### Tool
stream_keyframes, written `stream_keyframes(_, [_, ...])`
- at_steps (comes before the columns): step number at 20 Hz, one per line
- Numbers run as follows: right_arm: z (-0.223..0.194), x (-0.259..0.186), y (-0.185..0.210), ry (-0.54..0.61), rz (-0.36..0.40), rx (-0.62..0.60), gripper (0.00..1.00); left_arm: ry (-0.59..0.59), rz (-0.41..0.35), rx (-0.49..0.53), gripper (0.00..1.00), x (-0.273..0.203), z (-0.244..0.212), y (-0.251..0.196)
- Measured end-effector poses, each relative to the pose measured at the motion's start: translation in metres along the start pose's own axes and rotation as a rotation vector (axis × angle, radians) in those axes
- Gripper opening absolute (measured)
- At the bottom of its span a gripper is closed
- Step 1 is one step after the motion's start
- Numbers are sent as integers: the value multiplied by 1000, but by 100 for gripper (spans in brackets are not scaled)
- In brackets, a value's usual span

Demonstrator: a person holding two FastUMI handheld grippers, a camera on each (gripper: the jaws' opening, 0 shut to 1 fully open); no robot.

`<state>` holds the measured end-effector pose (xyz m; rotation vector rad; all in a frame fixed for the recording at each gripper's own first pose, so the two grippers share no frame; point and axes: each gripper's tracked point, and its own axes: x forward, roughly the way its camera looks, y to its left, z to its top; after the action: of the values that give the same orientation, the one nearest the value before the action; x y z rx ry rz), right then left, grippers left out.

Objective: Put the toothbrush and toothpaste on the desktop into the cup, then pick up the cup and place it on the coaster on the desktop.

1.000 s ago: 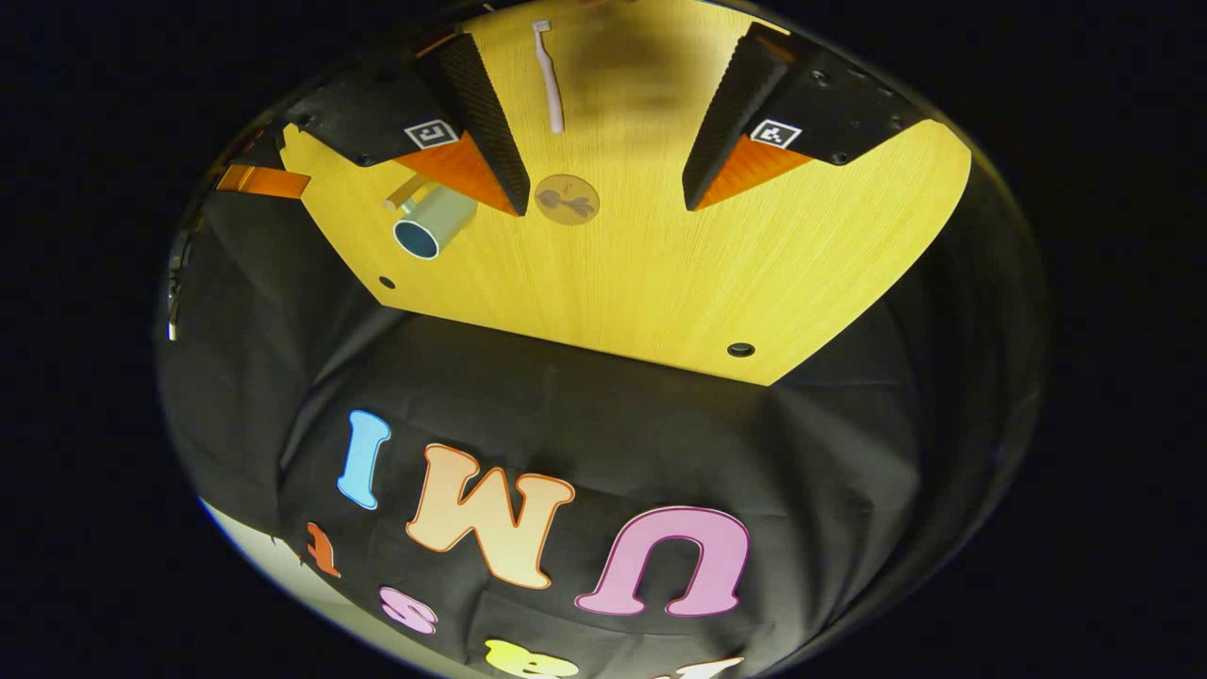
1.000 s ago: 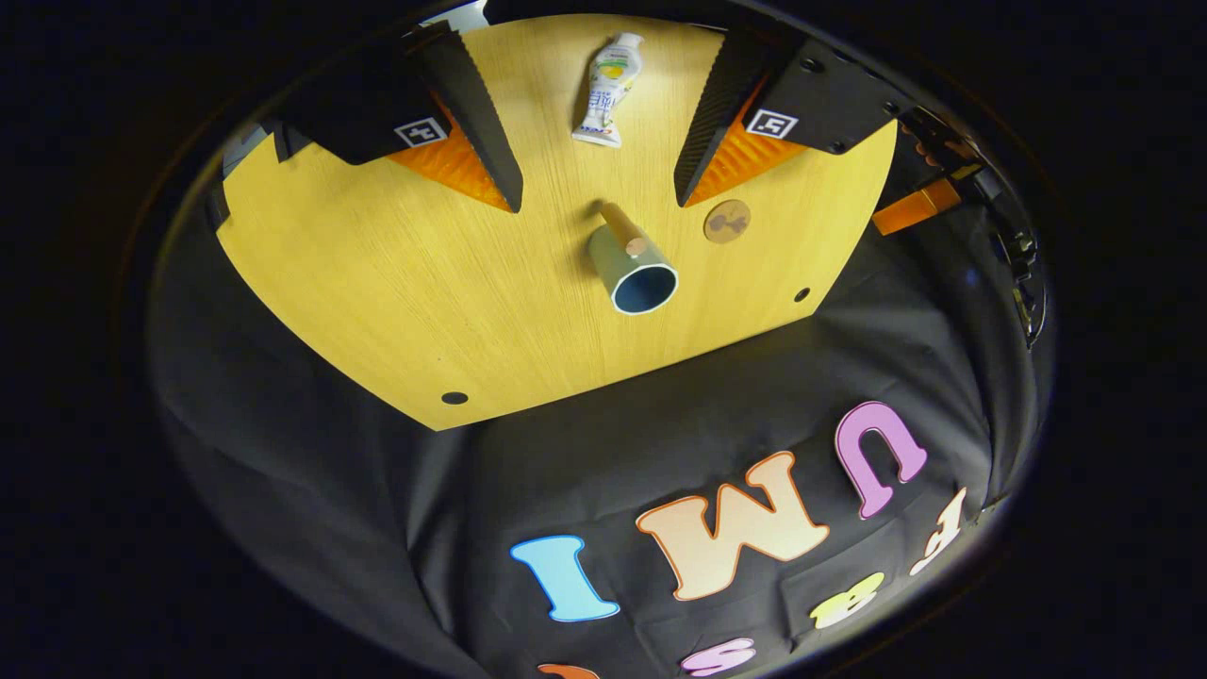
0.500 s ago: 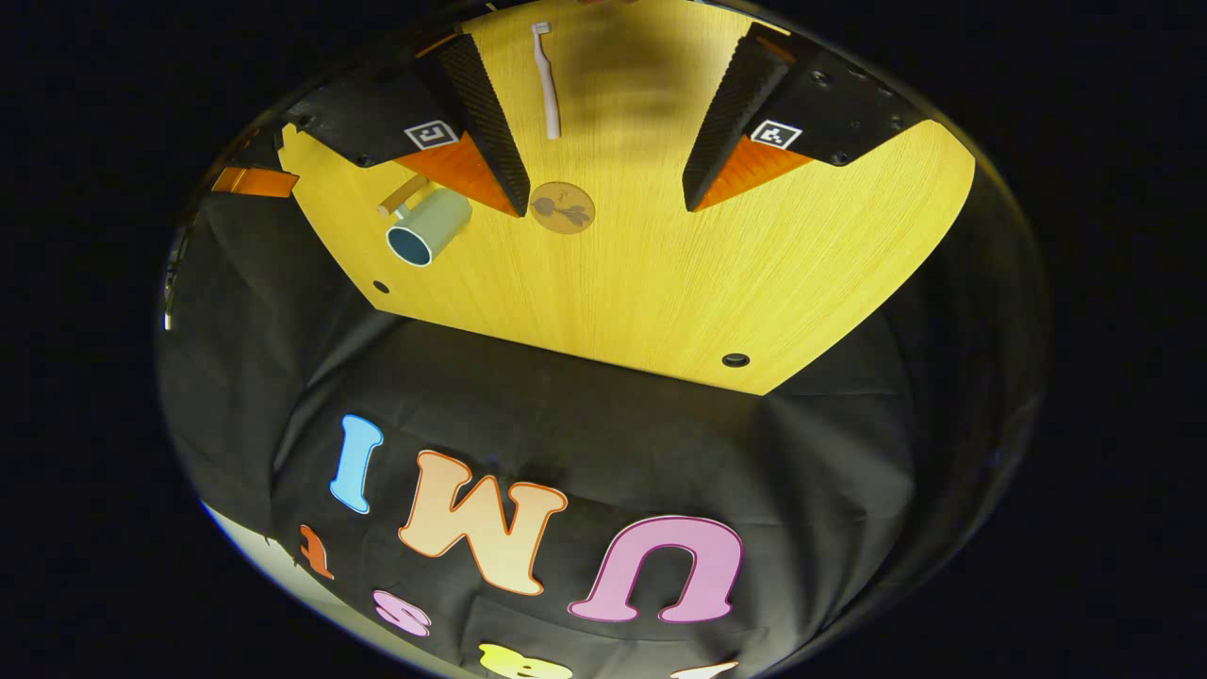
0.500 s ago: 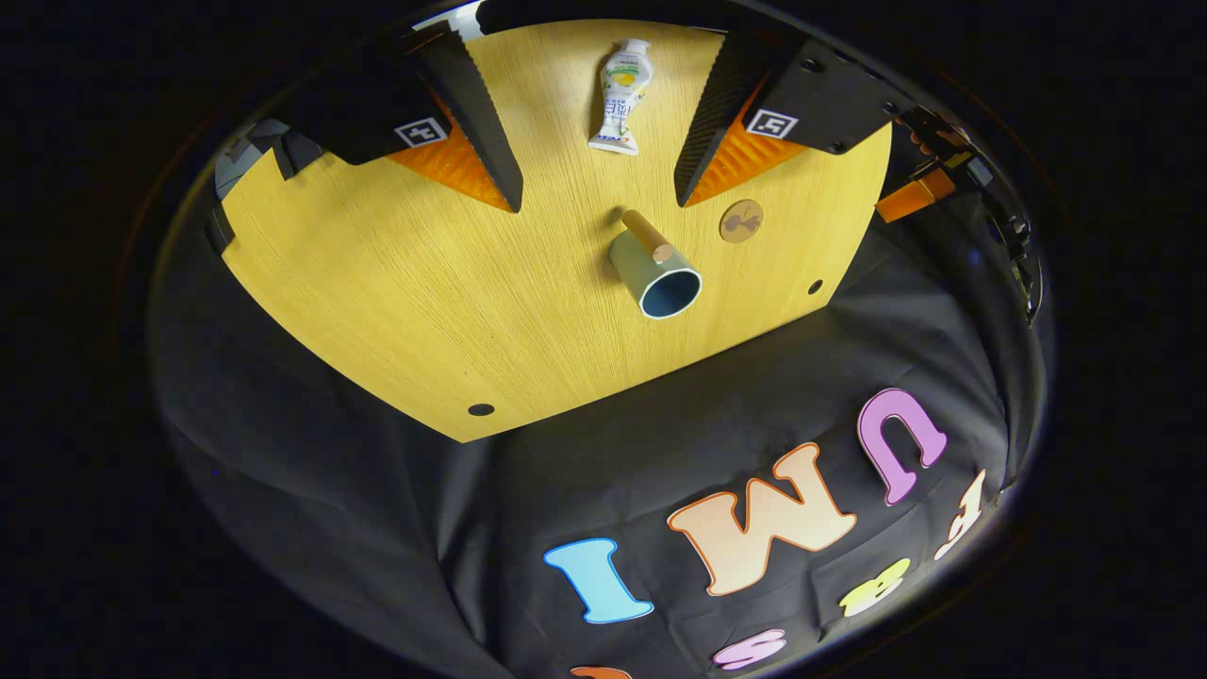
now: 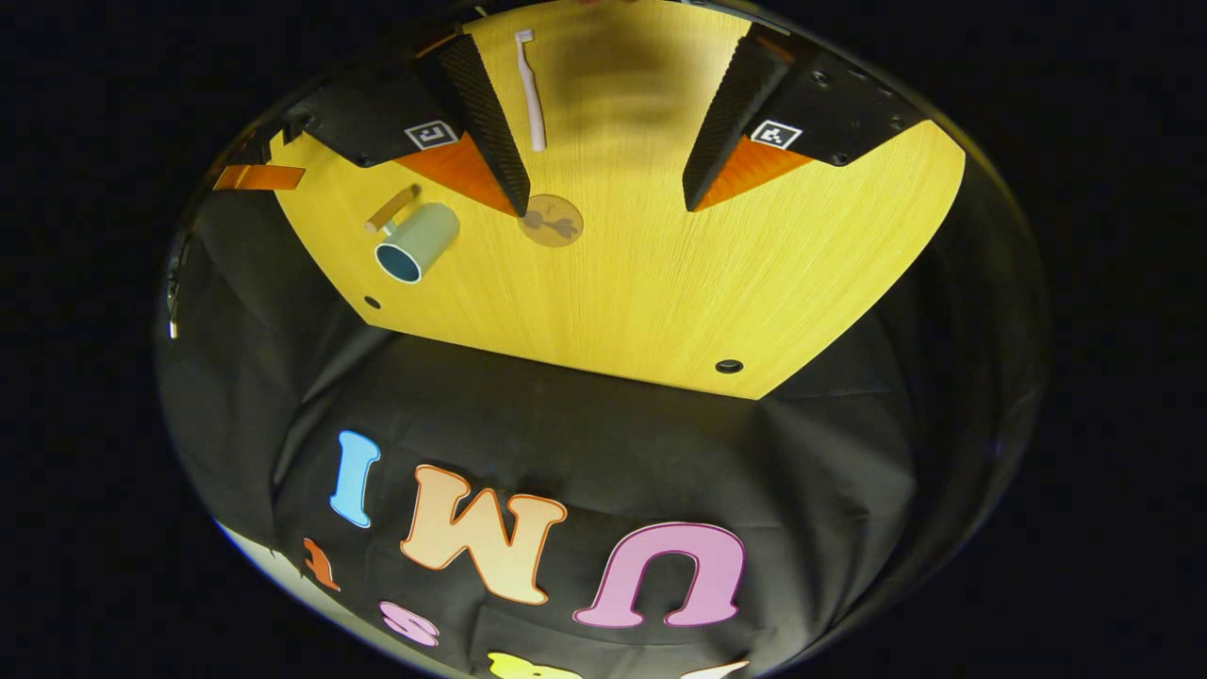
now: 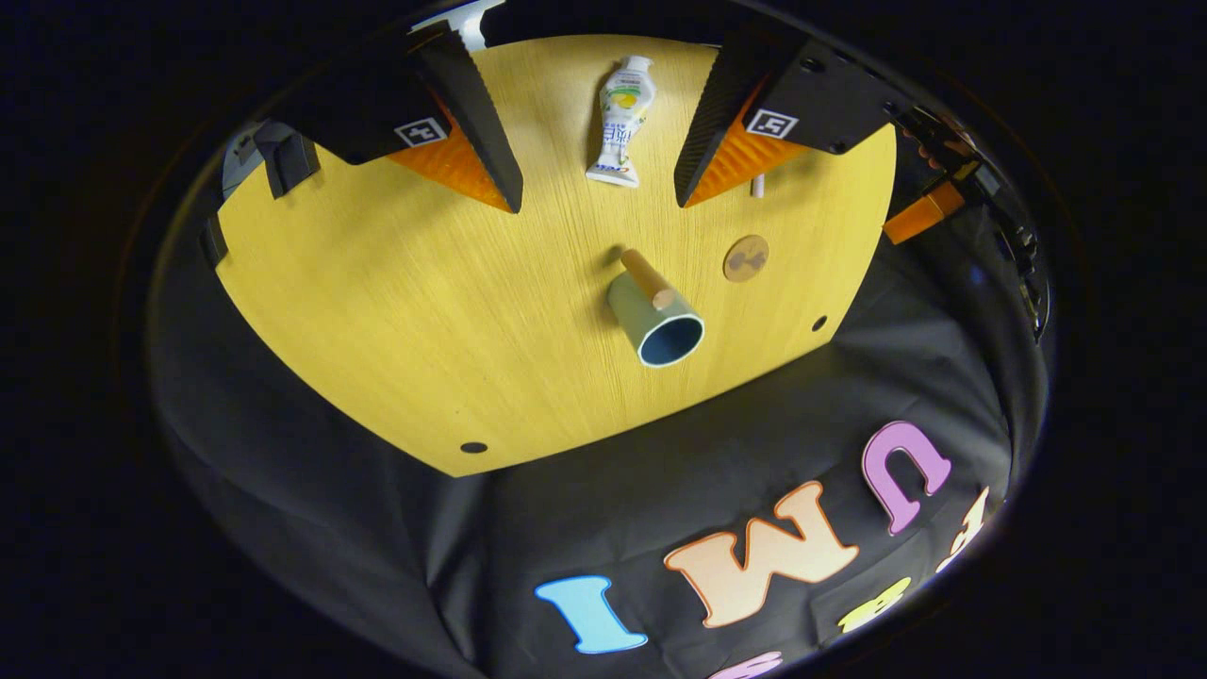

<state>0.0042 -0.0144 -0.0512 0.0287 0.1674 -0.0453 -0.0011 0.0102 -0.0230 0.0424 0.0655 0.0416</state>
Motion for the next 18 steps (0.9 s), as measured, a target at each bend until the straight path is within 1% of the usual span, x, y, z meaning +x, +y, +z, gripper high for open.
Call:
stream_keyframes(1, [-8, 6, 3, 26, 3, -8, 94, 10, 3, 15, 96, 0, -3, 2])
stream_keyframes(2, [-14, 10, 6, 52, 4, -15, 99, 18, 8, 31, 95, -1, -7, 3])
stream_keyframes(3, [-21, 16, 9, 79, 5, -24, 99, 28, 12, 44, 96, -2, -10, 5])
stream_keyframes(4, [-28, 22, 12, 109, 5, -33, 94, 38, 18, 52, 96, -8, -17, 9])
stream_keyframes(5, [-37, 27, 14, 150, 6, -41, 94, 42, 25, 53, 96, -13, -20, 12])
stream_keyframes(6, [-46, 31, 16, 189, 6, -51, 99, 46, 30, 50, 96, -14, -22, 14])
stream_keyframes(7, [-54, 37, 17, 224, 1, -62, 94, 49, 37, 45, 96, -14, -23, 16])
stream_keyframes(8, [-59, 41, 17, 253, -4, -74, 99, 54, 45, 40, 96, -14, -24, 19])
stream_keyframes(11, [-74, 56, 20, 331, -10, -93, 99, 65, 69, 44, 96, -14, -25, 27])
stream_keyframes(13, [-81, 63, 21, 382, -24, -84, 99, 76, 82, 52, 95, -14, -27, 31])
stream_keyframes(14, [-83, 67, 21, 406, -32, -79, 94, 84, 87, 55, 96, -13, -29, 32])
stream_keyframes(15, [-85, 70, 20, 429, -42, -79, 99, 90, 92, 57, 96, -13, -30, 34])
stream_keyframes(16, [-87, 75, 17, 453, -60, -83, 94, 96, 93, 56, 96, -13, -31, 34])
stream_keyframes(18, [-92, 79, 13, 495, -89, -94, 92, 115, 89, 43, 96, -10, -36, 34])
